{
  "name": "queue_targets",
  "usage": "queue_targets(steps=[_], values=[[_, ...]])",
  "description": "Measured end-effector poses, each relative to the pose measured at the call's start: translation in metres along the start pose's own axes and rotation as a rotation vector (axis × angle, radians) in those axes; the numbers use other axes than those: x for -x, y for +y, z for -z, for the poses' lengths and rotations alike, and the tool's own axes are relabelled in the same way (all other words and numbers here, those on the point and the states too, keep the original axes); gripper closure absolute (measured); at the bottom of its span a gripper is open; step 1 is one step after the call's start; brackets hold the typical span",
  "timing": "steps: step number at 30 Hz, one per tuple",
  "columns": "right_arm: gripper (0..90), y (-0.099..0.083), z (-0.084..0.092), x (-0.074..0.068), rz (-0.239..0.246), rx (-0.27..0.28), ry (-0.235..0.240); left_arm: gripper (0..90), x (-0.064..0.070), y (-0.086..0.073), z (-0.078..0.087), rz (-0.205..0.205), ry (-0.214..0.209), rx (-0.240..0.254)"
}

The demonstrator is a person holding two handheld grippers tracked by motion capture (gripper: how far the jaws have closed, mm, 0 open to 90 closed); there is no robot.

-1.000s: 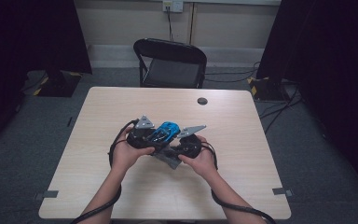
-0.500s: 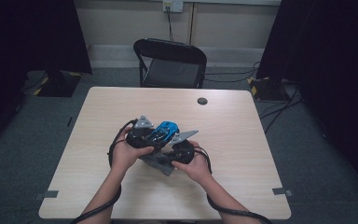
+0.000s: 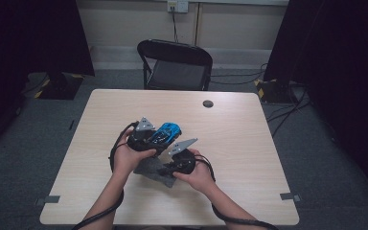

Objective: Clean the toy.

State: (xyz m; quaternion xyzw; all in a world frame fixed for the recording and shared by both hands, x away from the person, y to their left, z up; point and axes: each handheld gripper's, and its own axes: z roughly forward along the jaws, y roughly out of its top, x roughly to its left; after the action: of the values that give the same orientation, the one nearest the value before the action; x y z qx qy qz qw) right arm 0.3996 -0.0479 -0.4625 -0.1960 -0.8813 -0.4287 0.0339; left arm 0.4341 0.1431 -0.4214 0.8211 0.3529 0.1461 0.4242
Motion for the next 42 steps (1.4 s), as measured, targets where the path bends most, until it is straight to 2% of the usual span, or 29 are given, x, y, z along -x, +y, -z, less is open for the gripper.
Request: queue_targets(steps=[7, 12, 14, 20, 27, 28, 29, 33, 37, 42], values=[[76.8, -0.012, 0.022, 0.014, -0.027, -0.007, -0.044, 28.1, -0.004, 0.0, 0.005, 0.014, 0.012, 0.008], [76.8, -0.023, 0.043, 0.029, -0.058, -0.013, -0.109, 28.1, -0.003, 0.0, 0.004, 0.014, 0.011, 0.004], [76.8, -0.028, 0.054, 0.039, -0.082, -0.011, -0.15, 28.1, -0.003, 0.0, 0.003, 0.01, 0.008, -0.001], [76.8, -0.034, 0.087, 0.065, -0.166, 0.053, -0.257, 28.1, 0.002, 0.0, -0.001, 0.0, -0.017, -0.007], [76.8, -0.029, 0.114, 0.084, -0.225, 0.111, -0.365, 28.1, 0.011, 0.004, -0.003, -0.023, -0.047, -0.003], [76.8, -0.029, 0.114, 0.084, -0.225, 0.111, -0.365, 28.1, 0.011, 0.004, -0.003, -0.023, -0.047, -0.003], [76.8, -0.028, 0.117, 0.088, -0.249, 0.128, -0.376, 28.1, 0.013, 0.005, -0.004, -0.026, -0.056, -0.004], [76.8, -0.025, 0.116, 0.091, -0.264, 0.144, -0.372, 28.1, 0.017, 0.006, -0.005, -0.034, -0.069, -0.004], [76.8, -0.016, 0.107, 0.087, -0.25, 0.149, -0.347, 28.1, 0.019, 0.006, -0.007, -0.033, -0.077, -0.006], [76.8, -0.008, 0.095, 0.08, -0.225, 0.143, -0.305, 28.1, 0.017, 0.005, -0.007, -0.035, -0.066, -0.01]])
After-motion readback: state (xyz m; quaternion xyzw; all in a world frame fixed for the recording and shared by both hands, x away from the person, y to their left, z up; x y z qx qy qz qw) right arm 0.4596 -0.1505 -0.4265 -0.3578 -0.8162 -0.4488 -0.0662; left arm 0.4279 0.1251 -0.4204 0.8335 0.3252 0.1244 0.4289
